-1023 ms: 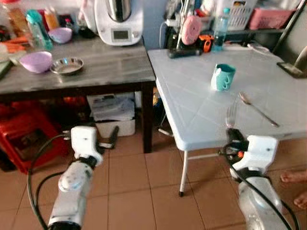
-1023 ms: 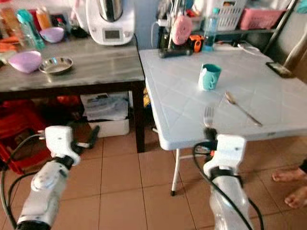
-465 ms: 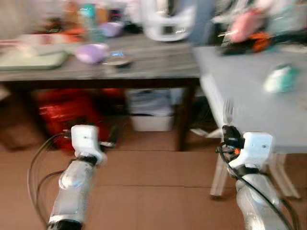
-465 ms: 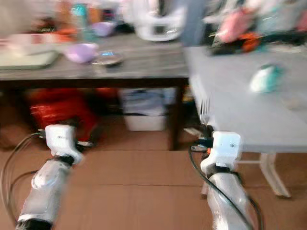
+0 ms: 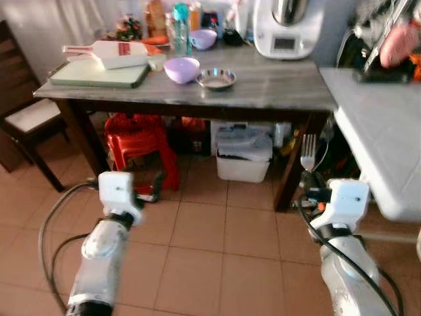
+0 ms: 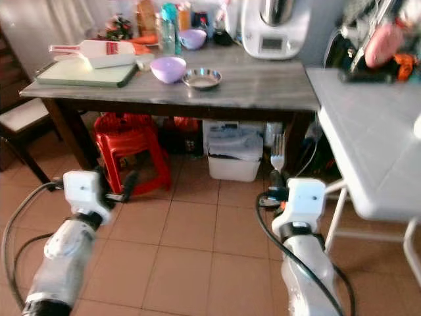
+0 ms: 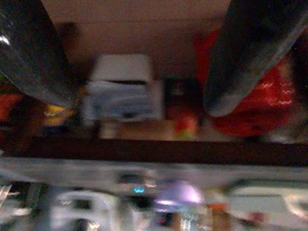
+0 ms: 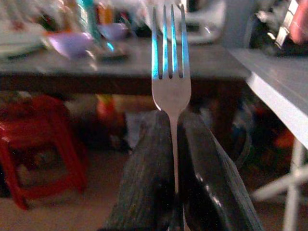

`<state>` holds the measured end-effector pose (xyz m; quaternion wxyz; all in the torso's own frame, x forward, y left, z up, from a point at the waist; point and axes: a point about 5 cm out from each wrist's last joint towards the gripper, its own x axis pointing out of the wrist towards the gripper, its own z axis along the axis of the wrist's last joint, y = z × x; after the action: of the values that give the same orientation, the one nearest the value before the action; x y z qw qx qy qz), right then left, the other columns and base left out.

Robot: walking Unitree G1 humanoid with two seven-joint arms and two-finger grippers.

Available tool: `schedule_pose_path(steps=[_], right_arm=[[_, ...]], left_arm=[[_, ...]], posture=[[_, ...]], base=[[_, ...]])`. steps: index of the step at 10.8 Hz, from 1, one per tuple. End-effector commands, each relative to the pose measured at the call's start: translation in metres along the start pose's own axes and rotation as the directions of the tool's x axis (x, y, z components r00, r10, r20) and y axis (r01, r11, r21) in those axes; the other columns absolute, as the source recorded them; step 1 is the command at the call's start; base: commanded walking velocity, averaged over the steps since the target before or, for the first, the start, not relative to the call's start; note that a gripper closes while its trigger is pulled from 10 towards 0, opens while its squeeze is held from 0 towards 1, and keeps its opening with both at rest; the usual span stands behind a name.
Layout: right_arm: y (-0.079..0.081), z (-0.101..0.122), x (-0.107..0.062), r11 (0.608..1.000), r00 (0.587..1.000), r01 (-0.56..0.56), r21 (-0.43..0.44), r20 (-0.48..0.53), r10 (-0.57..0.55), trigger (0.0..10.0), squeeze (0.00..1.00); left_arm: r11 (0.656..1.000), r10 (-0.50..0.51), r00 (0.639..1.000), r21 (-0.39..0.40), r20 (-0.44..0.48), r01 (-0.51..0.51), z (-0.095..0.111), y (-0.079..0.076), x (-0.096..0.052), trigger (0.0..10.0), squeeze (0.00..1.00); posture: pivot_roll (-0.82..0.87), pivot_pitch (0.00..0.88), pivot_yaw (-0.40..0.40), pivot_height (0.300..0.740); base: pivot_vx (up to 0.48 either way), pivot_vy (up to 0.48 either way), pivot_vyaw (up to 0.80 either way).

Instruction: Setting the table

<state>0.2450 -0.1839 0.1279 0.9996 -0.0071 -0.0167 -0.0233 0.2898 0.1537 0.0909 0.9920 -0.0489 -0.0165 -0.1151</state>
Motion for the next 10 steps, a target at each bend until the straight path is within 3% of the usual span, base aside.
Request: schedule_pose_path(steps=[1, 5, 10], right_arm=[[0.003, 0.007, 0.002, 1.0, 0.999, -0.012, 0.009, 0.033, 0.012, 10.0, 0.0], [0.006, 0.007, 0.003, 1.0, 0.999, -0.013, 0.009, 0.038, 0.013, 10.0, 0.0], [0.006, 0.007, 0.006, 1.0, 0.999, -0.014, 0.006, 0.044, 0.014, 10.0, 0.0]], left_arm=[[0.999, 0.016, 1.0, 0.032, 0.007, -0.016, 0.005, 0.008, 0.0, 10.0, 0.0], [0.994, -0.108, 0.994, -0.013, 0.033, 0.108, 0.01, -0.004, 0.001, 10.0, 0.0], [0.988, -0.149, 0.988, -0.035, 0.039, 0.15, 0.01, -0.009, 0.001, 10.0, 0.0]], posture=[[0.04, 0.0, 0.019, 0.74], [0.04, 0.0, 0.022, 0.74], [0.04, 0.0, 0.022, 0.74]], base=[[0.0, 0.345, 0.0], [0.0, 0.0, 0.0], [0.329, 0.0, 0.0]])
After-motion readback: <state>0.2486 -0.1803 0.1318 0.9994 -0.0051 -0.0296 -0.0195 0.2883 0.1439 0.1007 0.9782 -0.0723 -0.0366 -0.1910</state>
